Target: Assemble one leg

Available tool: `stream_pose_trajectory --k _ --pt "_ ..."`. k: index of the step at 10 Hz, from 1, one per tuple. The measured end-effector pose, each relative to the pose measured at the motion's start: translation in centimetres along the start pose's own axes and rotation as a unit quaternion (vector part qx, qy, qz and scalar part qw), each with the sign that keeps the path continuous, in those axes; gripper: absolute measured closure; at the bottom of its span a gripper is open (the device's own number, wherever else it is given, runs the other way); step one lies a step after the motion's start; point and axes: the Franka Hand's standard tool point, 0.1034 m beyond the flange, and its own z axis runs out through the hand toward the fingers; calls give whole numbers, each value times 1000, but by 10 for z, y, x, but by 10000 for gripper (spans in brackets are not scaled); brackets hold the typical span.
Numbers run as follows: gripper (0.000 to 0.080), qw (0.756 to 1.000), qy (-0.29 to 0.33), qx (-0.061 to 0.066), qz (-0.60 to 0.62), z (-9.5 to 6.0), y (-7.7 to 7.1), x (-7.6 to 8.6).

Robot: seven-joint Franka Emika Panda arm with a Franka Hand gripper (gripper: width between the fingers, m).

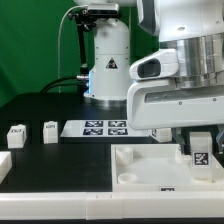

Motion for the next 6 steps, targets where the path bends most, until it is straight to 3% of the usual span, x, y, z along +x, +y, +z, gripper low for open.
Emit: stream_pose_trajectory --k 3,5,6 --pt "505 970 12 -13 243 0 0 1" --pt "505 941 17 -21 338 0 -1 0" --pt "505 929 16 -19 370 1 0 1"
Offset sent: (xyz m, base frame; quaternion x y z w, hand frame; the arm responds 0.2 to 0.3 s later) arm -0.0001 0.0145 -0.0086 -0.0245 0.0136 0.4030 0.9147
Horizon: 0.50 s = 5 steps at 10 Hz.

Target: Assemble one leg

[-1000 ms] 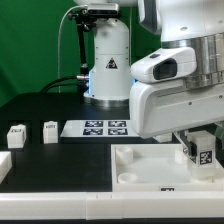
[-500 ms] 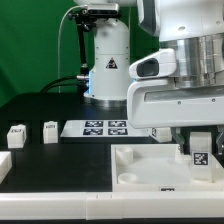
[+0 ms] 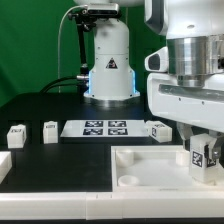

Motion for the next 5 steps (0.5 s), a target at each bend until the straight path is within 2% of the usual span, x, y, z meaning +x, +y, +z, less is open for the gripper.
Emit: stream_pose_trajectory --k 3,5 --pt "505 998 -1 2 -62 0 0 0" --pt "257 984 -1 2 -179 2 0 -4"
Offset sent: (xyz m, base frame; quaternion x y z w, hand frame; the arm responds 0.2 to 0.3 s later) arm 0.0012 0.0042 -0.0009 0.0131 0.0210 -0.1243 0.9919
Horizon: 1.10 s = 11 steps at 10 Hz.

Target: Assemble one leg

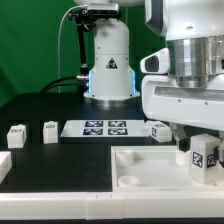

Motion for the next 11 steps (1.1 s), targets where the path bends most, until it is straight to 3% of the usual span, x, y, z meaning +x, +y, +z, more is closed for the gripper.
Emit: stream_pose_trajectory --k 1,3,7,8,11 --pt "180 997 -1 0 -71 1 -1 -2" --pt "156 979 -2 -1 -203 1 -2 -3" --pt "150 896 3 -11 -443 0 -2 -3" --pt "150 863 4 -16 -505 0 -1 -2" --pt "162 856 3 -16 -516 1 -1 -2"
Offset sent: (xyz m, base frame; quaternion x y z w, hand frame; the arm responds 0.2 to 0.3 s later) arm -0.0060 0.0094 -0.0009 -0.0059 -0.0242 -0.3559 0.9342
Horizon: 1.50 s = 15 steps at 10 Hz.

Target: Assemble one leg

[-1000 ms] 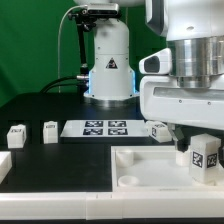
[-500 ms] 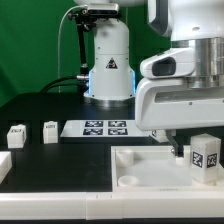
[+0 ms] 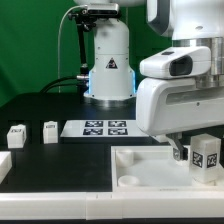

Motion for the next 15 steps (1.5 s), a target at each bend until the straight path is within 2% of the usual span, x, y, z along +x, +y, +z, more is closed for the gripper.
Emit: stream_pose_trajectory --k 1,3,6,8,10,12,14,15 --pt "162 1000 0 0 0 0 0 0" --pt "514 1000 0 0 0 0 0 0" --pt "509 1000 0 1 22 1 0 0" --pt "509 988 2 5 154 1 1 0" --pt "509 956 8 7 292 1 3 0" --pt "508 913 7 8 409 1 3 0" --pt "508 853 6 10 522 2 1 0" --pt "508 810 4 9 587 3 -3 0"
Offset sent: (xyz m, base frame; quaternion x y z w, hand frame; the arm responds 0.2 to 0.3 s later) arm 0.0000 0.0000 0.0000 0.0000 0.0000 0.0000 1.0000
